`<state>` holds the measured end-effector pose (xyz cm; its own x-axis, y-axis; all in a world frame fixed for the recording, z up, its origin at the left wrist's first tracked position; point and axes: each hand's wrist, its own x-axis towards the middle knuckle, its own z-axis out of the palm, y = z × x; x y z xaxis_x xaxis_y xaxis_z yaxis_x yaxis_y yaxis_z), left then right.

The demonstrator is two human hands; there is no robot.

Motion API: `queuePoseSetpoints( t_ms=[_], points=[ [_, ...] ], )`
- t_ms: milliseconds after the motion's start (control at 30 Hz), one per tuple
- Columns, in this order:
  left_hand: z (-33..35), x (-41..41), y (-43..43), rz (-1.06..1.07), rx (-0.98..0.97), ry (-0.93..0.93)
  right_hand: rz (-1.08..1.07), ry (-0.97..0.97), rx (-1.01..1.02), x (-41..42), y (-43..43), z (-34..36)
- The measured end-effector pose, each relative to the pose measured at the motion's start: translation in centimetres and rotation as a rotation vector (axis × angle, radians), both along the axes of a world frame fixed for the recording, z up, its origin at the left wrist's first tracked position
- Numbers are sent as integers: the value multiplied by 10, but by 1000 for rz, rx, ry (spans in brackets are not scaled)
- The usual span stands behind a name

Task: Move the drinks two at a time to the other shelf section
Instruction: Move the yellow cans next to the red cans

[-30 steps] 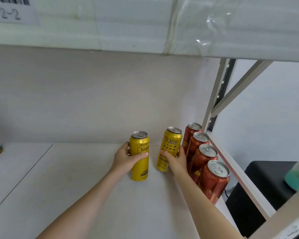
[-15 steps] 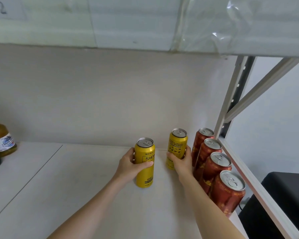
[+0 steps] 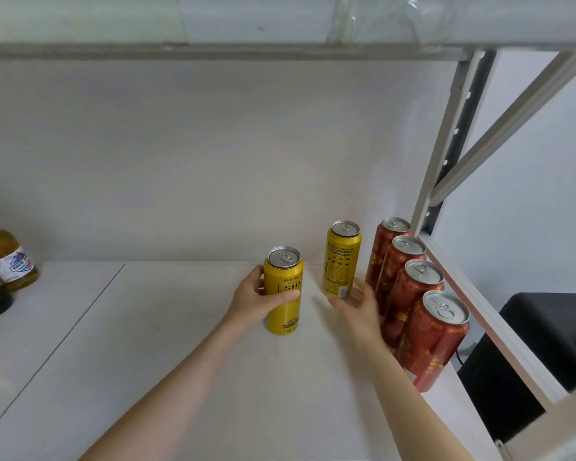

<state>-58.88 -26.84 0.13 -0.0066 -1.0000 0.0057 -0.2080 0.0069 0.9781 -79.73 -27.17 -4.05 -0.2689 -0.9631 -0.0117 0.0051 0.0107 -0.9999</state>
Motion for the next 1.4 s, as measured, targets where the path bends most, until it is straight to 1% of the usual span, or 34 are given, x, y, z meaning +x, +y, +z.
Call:
queuePoseSetpoints(
  t_ms=[133,233,300,367,467,567,833,1033,1233,1400],
  points=[
    [9,6,6,-32,55,46,192,140,44,20,27,-8],
    [15,7,11,-47,114,74,312,215,28,39,30,-9],
    [17,5,14,-33,115,76,358,205,11,48,30,-8],
    [18,2,17,-18,102,72,371,153,-26,55,31,-7],
    [16,-2,20,-11,101,67,338,109,-70,58,34,-7],
    [15,-8,25,-30,106,60,318,102,-71,53,39,-8],
    [18,-43,32,-114,135,48,234,96,-75,18,55,-13],
    [21,-71,28,-157,143,22,157,36,-97,-5,59,-11],
    [26,-88,20,-208,164,47,83,38,-138,-12,53,-14],
    [24,-90,11,-191,168,63,68,37,-159,-14,45,-10]
  ],
)
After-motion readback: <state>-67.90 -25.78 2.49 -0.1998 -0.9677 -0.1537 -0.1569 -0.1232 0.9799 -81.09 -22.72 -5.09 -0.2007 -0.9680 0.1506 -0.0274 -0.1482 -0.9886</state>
